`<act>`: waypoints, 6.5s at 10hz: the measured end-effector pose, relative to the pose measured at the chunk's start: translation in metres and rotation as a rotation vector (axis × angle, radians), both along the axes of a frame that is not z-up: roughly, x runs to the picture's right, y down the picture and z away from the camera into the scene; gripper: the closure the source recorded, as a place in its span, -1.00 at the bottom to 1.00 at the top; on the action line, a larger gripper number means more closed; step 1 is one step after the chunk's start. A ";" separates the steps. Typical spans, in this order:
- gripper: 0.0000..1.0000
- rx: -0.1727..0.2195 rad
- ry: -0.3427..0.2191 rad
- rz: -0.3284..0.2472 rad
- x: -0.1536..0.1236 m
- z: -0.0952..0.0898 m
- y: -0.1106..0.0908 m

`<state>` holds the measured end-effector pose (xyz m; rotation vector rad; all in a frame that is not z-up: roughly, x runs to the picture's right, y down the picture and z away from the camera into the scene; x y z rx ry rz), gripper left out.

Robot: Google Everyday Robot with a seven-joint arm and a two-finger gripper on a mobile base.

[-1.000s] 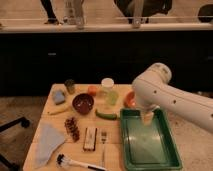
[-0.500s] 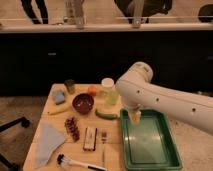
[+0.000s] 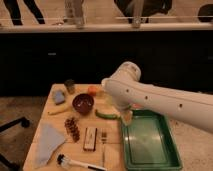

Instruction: Place banana in paper cup

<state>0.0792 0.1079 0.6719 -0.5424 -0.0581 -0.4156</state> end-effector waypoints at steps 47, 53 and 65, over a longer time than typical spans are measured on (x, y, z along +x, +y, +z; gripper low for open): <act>-0.60 -0.089 -0.190 0.042 -0.359 0.100 -0.002; -0.60 -0.089 -0.191 0.027 -0.367 0.110 -0.001; -0.60 -0.080 -0.094 0.082 -0.361 0.169 -0.002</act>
